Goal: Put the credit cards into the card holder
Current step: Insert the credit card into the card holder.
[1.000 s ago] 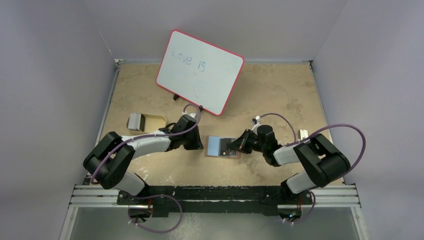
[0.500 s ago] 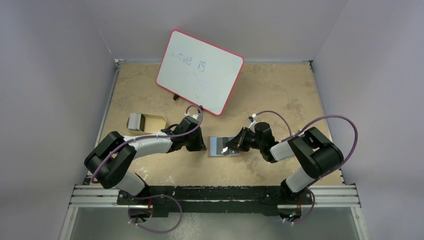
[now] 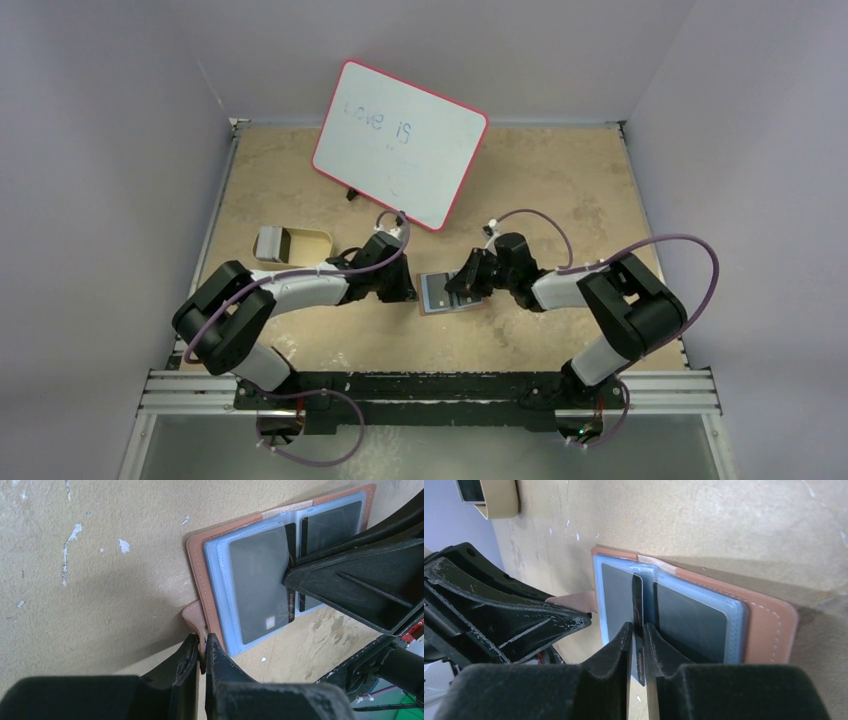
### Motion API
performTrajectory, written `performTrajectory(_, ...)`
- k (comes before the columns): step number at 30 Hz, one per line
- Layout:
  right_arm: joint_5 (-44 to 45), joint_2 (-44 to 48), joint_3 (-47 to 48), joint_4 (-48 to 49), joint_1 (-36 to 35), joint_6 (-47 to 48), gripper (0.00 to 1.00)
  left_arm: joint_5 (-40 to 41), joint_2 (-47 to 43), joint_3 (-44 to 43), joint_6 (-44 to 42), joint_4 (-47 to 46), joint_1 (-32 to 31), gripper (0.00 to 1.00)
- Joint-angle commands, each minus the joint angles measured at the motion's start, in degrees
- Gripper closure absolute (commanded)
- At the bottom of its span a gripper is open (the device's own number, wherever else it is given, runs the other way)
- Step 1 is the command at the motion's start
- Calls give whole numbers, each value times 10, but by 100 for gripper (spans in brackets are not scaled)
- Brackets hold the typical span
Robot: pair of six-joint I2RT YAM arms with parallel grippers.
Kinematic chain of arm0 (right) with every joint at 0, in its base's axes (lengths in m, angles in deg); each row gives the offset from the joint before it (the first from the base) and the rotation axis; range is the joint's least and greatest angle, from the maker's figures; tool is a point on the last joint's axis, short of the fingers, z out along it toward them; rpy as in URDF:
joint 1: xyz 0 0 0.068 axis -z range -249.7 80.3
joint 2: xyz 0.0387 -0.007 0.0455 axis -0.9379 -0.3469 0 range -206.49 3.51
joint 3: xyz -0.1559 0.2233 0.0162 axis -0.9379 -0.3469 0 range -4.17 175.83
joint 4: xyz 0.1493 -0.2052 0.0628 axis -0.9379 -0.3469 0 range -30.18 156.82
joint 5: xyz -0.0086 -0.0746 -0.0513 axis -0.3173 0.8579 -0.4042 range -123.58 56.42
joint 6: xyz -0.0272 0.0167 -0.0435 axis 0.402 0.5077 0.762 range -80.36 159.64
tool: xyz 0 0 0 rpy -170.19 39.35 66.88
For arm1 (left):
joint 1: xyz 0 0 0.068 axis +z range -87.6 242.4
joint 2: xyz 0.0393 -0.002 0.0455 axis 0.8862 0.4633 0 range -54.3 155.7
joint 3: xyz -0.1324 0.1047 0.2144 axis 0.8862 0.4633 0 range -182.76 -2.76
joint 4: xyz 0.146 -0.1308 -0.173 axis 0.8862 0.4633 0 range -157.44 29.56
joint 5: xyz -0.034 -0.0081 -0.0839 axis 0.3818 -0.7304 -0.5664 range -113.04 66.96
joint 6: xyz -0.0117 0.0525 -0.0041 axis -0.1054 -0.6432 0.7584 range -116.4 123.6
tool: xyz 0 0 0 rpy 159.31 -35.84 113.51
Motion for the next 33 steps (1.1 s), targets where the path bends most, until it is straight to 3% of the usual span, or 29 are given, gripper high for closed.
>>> performTrajectory(1, 48, 26, 45, -111, -17, 70, 82, 1, 7, -41, -22, -3, -8, 100)
performTrajectory(11, 108, 75, 85, -222, -19, 115, 68, 16, 7, -56, -44, 20, -8, 100)
performTrajectory(17, 137, 98, 95, -267, -21, 116, 64, 23, 3, -57, -43, 28, -9, 100)
performTrajectory(24, 231, 99, 146, -350, -85, 102, 53, 22, 3, -59, -42, 28, -9, 100)
performTrajectory(29, 314, 84, 185, -418, -114, 96, 56, 22, 8, -60, -41, 26, -8, 100)
performTrajectory(33, 311, 88, 188, -413, -119, 99, 61, 21, 7, -59, -34, 22, -8, 100)
